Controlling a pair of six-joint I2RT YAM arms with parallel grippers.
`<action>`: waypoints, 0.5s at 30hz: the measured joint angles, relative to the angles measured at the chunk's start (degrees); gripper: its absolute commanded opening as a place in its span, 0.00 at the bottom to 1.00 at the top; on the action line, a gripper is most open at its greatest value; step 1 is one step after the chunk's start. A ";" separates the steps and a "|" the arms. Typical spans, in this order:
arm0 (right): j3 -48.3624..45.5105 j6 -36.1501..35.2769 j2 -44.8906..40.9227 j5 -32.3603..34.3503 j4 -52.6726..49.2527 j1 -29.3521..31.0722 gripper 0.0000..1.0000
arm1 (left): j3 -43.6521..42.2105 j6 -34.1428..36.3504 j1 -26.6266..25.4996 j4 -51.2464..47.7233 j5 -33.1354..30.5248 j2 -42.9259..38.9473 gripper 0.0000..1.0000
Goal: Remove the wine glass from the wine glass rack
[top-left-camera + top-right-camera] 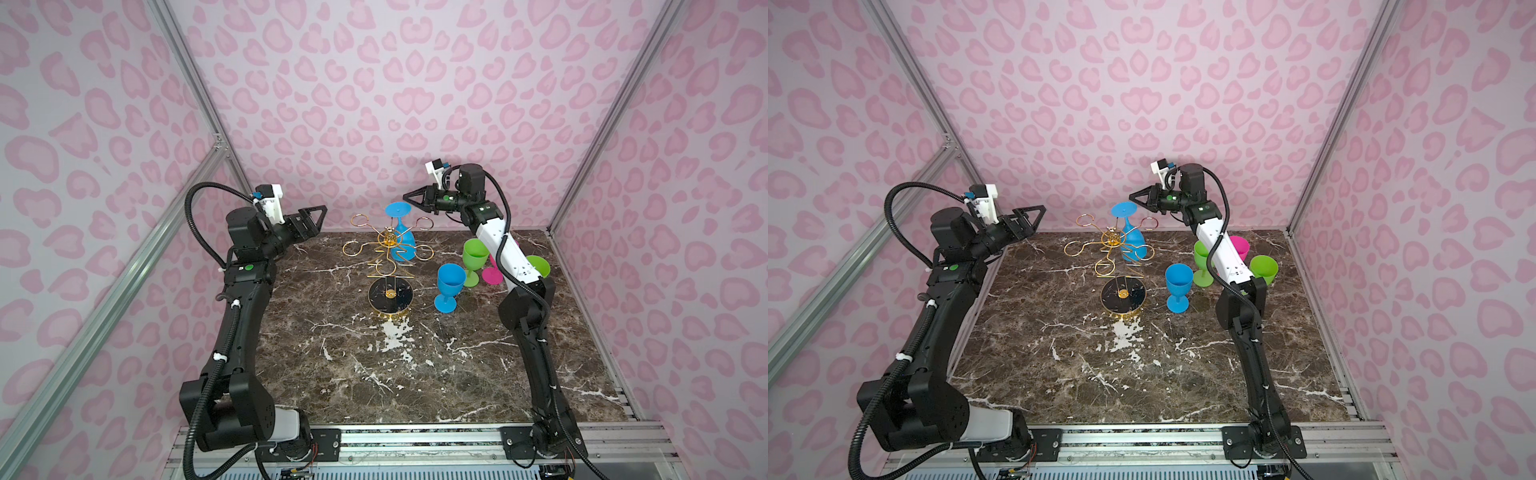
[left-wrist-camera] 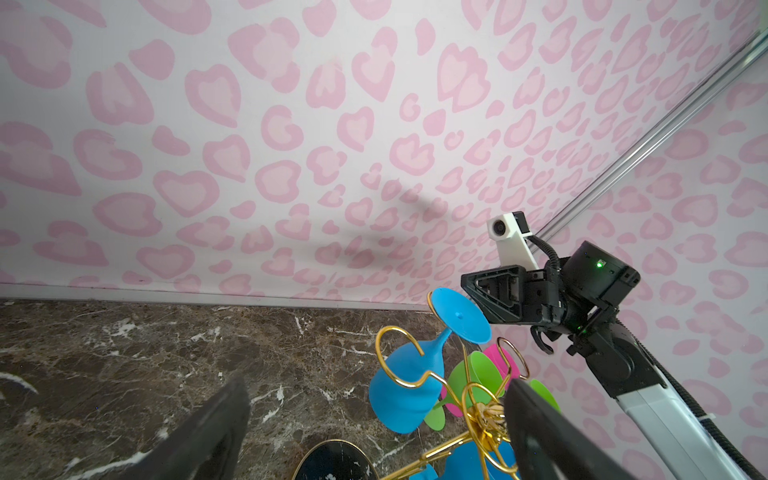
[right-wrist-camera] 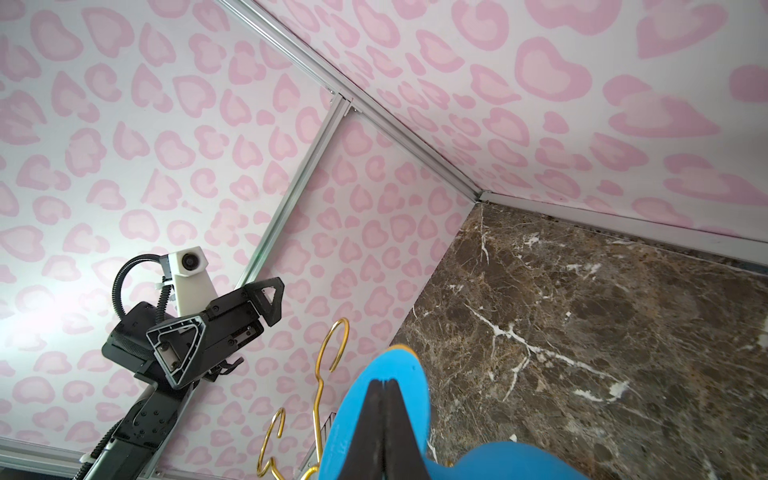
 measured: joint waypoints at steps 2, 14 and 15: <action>0.00 0.24 0.00 0.00 0.17 0.00 0.00 | -0.02 0.00 0.07 0.00 0.00 0.00 0.97; 0.00 -0.48 -0.33 0.02 -0.48 -0.48 0.41 | -0.15 -0.22 0.24 0.02 0.22 0.00 0.97; 0.00 -0.76 -0.46 0.04 -0.96 -0.59 0.43 | -0.15 -0.22 0.24 0.02 0.24 0.00 0.97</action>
